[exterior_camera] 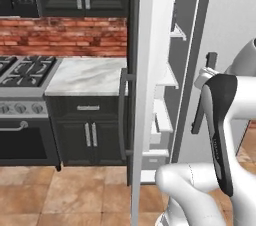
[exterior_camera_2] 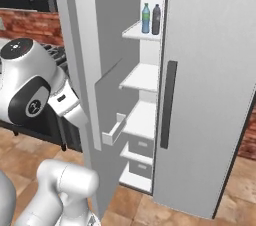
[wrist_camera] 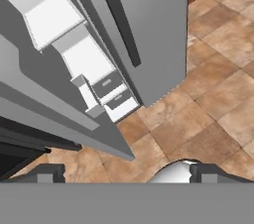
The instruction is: Take the bottled waters from the counter and place them in the freezer to freeze. Close the freezer door after placing the bottles.
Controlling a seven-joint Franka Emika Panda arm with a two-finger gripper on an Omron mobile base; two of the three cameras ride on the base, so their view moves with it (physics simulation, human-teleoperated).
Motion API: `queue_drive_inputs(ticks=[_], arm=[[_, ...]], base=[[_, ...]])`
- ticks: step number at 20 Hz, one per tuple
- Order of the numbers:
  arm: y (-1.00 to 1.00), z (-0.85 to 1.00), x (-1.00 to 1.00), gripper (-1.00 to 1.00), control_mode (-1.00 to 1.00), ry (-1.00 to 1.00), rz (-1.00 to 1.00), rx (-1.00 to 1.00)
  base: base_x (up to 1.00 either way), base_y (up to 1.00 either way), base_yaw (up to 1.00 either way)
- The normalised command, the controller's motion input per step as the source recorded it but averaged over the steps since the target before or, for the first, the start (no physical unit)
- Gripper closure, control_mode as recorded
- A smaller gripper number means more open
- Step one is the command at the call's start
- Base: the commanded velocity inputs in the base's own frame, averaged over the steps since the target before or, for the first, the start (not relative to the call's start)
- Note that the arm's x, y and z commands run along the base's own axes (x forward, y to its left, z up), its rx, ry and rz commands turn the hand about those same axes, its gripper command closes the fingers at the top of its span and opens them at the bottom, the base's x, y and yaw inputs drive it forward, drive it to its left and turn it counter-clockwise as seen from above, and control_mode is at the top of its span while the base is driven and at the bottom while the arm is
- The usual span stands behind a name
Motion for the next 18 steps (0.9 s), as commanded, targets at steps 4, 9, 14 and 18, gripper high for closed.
queue_drive_inputs(ticks=[4,9,14,18], arm=[[0.00,0.00,0.00,-1.00,1.00,0.00,0.00,0.00],[0.00,0.00,0.00,-1.00,1.00,0.00,0.00,0.00],[0.00,0.00,0.00,-1.00,1.00,0.00,0.00,0.00],[0.00,0.00,0.00,-1.00,1.00,0.00,0.00,0.00]], base=[[-0.41,0.22,-0.11],[-0.59,0.48,-0.09],[-0.30,0.28,-0.09],[-0.47,0.25,-0.09]])
